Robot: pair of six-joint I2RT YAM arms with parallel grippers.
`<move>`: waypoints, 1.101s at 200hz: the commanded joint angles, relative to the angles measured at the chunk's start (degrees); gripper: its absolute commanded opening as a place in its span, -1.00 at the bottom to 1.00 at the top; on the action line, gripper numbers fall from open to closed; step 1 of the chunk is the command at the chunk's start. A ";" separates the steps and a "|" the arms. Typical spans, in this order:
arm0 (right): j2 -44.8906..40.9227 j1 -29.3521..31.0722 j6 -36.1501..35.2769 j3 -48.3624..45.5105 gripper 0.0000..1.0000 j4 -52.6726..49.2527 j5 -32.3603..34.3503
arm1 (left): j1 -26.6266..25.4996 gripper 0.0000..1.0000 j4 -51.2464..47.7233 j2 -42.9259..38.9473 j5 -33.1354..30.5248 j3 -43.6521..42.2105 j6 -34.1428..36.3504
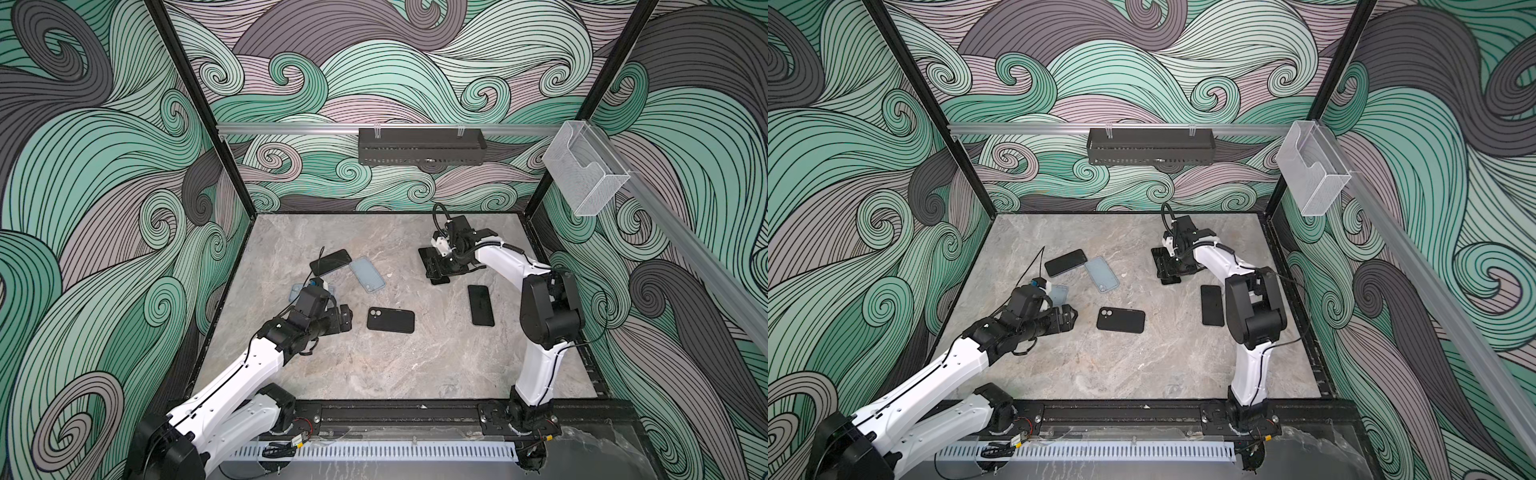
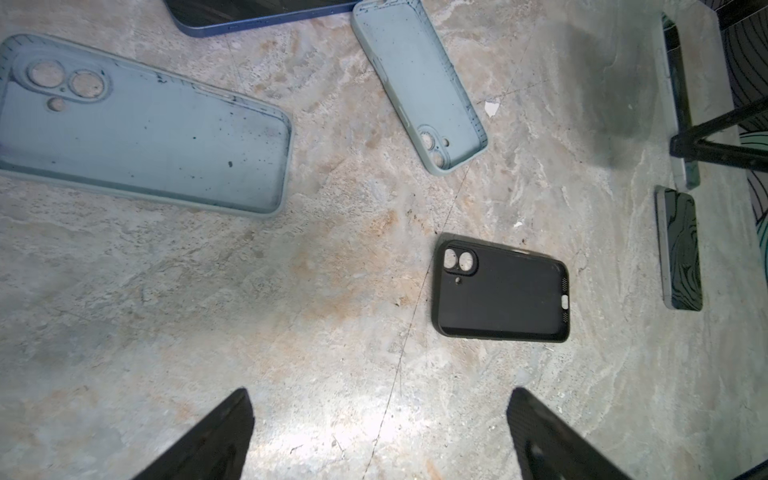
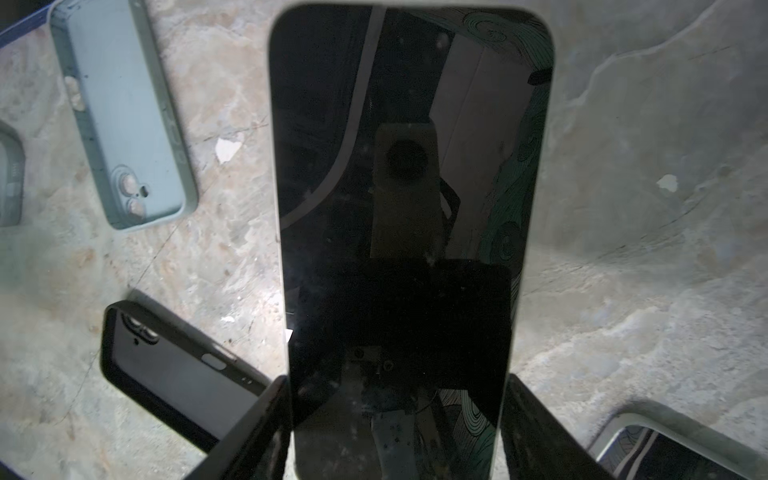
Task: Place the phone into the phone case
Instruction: 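Lift the black smartphone with the right gripper toward the approaching left gripper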
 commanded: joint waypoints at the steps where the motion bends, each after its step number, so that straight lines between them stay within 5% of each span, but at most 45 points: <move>1: -3.59 1.17 -0.12 -1.45 -0.64 2.51 -5.13 | 0.78 0.92 2.77 1.51 2.77 3.53 -0.28; 72: -12.67 5.35 0.75 -12.41 -0.69 13.42 -10.32 | 2.75 0.90 10.86 7.88 17.39 8.33 0.16; 147: -22.68 13.36 0.94 -21.78 -0.71 25.67 -7.87 | 5.12 0.78 15.57 14.10 29.39 12.87 -2.74; 220: -24.84 18.04 -0.54 -23.33 -0.72 26.53 -5.30 | 5.93 0.47 18.64 20.60 42.59 17.45 -2.32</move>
